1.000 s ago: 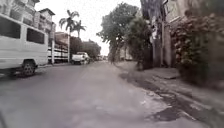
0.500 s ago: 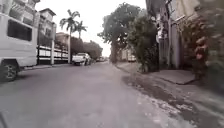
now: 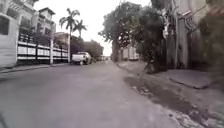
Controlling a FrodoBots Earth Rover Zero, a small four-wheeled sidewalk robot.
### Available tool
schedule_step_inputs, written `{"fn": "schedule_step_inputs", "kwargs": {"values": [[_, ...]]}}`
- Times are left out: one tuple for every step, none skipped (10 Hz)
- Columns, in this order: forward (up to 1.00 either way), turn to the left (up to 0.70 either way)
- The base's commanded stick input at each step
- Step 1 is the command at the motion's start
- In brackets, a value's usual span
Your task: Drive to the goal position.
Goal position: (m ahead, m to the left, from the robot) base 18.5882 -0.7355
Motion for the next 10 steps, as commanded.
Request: {"fn": "schedule_step_inputs", "kwargs": {"values": [[1.00, 0.00], [1.00, 0.00], [1.00, 0.00], [1.00, 0.00], [1.00, 0.00], [1.00, 0.00], [1.00, 0.00], [1.00, 0.00], [1.00, 0.00], [1.00, 0.00]]}}
